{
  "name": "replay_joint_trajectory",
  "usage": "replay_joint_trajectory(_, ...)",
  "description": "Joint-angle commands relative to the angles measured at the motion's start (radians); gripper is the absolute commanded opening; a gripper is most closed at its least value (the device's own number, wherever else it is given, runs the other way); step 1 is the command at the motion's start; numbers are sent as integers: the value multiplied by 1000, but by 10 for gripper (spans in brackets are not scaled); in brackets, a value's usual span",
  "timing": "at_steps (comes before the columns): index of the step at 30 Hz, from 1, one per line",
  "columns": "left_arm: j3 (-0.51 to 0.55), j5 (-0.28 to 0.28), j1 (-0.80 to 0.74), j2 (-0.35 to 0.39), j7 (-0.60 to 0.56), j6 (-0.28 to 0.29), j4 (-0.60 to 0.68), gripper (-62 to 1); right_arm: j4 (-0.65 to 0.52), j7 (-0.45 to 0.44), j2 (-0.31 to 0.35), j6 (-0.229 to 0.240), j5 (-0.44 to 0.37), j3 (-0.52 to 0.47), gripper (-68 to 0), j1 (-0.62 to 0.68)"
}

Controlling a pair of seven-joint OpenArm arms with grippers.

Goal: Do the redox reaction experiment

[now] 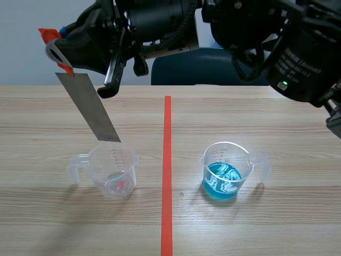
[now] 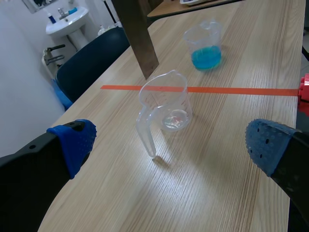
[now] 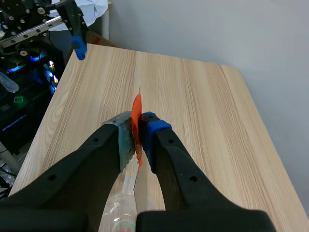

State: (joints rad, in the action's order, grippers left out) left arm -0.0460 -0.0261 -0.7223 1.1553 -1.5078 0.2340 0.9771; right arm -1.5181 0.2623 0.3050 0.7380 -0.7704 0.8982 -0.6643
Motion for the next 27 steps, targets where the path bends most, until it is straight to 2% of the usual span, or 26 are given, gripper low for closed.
replay_joint_trajectory(1,7,-11,6,10,-46,9,13,14,5,-19,-14,8,2,-6,-665,-14)
replay_joint_trajectory(10,7,-18,11,9,-46,24,46,14,127,-70,-51,8,40,0,-665,-14)
replay_joint_trajectory(20,7,-18,11,9,-46,24,46,14,208,-150,-50,8,73,83,-665,-14)
replay_joint_trajectory(27,7,-18,11,9,-46,24,46,14,264,-242,-51,8,140,135,-665,-14)
